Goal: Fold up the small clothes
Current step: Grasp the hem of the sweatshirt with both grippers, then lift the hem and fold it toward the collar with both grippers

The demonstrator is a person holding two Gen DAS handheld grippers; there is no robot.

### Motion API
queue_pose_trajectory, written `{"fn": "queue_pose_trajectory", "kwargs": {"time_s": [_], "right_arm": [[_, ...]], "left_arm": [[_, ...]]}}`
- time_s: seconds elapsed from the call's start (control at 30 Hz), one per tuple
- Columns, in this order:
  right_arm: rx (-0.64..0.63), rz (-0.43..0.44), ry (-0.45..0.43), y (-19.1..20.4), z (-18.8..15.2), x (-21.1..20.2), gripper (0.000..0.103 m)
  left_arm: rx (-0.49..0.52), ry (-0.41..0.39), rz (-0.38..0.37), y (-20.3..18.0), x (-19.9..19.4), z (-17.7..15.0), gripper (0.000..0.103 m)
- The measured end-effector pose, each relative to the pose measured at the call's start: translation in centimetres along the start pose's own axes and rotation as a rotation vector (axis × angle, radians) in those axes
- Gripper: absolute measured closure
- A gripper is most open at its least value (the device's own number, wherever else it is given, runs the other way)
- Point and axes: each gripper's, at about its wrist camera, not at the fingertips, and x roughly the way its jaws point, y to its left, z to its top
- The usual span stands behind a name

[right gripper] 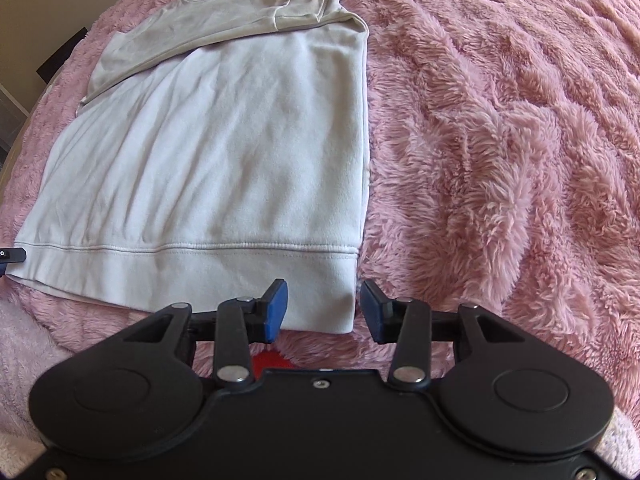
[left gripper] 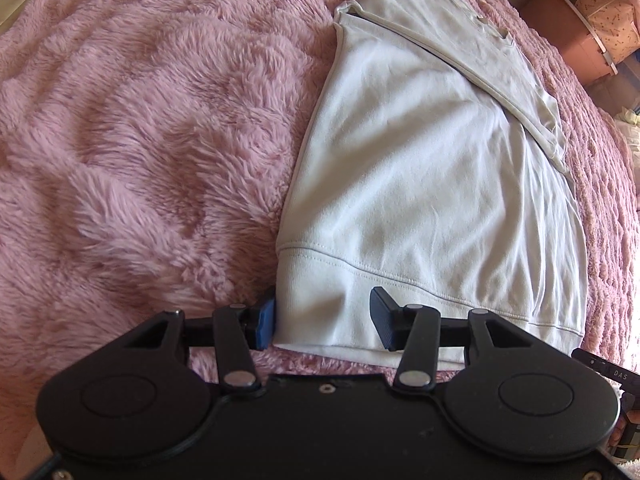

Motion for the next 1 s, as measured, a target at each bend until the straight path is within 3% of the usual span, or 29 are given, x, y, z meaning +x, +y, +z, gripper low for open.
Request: {"fn": "queue_pose_trajectory", "kwargs": {"time_s": [0.17,0.23,0.27,0.33,0.37,0.4,0.6,0.77,0.83,1.0], "right_arm": [[0.042,0.022,0.054,-0.4,0.4,1.2,0.060],[0.055,0.033,0.060,-0.5,0.5,1.4,0.067],[0.066,0.044,0.052,-0.6,0.5,1.4,0.076],[0.082,0.064,0.040,-0.8,0.5,1.2,0.083],[0.093,0.073,0.031,-1.0,0.5,0.9,0.087],[0.105,0.082,0.023,-1.3,0.5,0.7,0.089],[0.219,0.212,-0.046,-2.4,0.7,-1.2,0.094],[0.258,0.301,-0.112,-1.7,2.0,-2.4,0.095],[0.235,0.308,-0.147,-0.9,3.1,-2.9,0.096],[0.219,0.359,-0.252,0.2,7.1,-4.2,0.097]], "left_arm": [[-0.019,0.026,-0.038,0.4,0.9,0.4,0.053],[-0.016,0.030,-0.044,0.4,1.0,0.5,0.057],[-0.007,0.025,-0.039,0.3,1.0,0.5,0.060],[0.029,0.010,-0.034,-0.2,0.9,0.4,0.070],[0.041,0.005,-0.032,-0.4,0.8,0.4,0.087],[0.041,0.000,-0.038,-0.4,0.8,0.4,0.094],[-0.023,-0.014,-0.139,0.9,-0.4,0.7,0.097],[-0.009,-0.054,-0.199,0.0,-2.1,1.6,0.099],[0.007,-0.085,-0.259,-1.1,-3.3,2.8,0.099],[0.061,-0.164,-0.326,-4.0,-5.0,7.0,0.099]]}}
